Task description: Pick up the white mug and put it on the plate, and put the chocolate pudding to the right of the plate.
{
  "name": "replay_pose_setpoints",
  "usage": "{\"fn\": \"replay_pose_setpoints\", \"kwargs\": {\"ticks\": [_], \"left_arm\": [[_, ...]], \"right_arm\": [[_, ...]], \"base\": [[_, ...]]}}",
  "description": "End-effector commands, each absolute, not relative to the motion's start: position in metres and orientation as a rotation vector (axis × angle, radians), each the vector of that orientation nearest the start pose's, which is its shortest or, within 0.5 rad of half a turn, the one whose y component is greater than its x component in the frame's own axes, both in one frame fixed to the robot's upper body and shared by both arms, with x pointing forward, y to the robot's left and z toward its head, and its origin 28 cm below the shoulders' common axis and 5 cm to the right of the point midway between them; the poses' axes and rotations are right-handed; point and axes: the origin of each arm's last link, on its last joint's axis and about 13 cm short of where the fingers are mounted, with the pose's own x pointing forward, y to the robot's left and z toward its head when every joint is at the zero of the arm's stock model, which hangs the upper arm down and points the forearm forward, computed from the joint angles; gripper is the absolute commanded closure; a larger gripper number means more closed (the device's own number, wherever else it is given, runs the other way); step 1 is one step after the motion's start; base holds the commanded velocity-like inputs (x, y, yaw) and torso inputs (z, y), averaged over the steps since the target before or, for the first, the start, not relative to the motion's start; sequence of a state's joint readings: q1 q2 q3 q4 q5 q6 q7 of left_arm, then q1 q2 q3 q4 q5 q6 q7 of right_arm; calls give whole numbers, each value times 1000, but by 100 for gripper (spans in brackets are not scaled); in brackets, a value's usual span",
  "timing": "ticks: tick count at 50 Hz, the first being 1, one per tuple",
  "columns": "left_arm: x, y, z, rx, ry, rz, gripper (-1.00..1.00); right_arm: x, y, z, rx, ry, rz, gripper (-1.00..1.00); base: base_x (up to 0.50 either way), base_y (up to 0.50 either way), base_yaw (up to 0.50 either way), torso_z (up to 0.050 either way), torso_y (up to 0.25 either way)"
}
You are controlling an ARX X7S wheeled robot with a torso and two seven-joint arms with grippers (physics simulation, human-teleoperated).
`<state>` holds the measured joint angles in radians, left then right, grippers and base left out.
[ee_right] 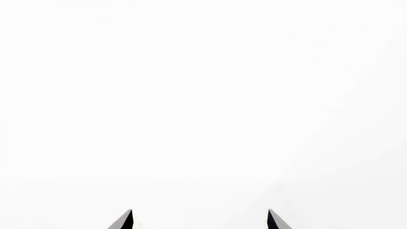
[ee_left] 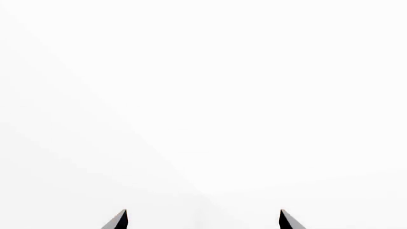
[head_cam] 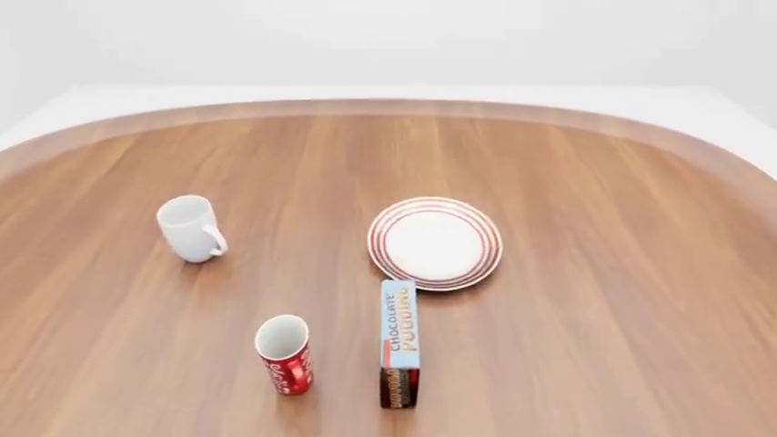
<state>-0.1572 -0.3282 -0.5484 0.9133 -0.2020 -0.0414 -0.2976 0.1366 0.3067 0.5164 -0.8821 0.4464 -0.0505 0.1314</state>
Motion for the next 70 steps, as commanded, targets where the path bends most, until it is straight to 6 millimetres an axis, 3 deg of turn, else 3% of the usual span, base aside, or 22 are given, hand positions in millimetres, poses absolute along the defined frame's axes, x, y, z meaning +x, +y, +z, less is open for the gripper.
{"fn": "replay_pose_setpoints", "kwargs": {"ticks": [1,57,70], "left_arm": [[143,308,243,195,-1155,565,-100],[143,307,243,193,-1149,557,-100],[146,308,241,186,-1116,562,-100]], "right_arm": [[148,-191,236,-44,-1160,-244,-100],[148,-189,238,-76,-1155,-235,-100],[150,-186,236,-150,-1171,-249,-100]], "base": [[500,0,0,0,0],[500,3,0,0,1],[-7,255,0,0,0]]}}
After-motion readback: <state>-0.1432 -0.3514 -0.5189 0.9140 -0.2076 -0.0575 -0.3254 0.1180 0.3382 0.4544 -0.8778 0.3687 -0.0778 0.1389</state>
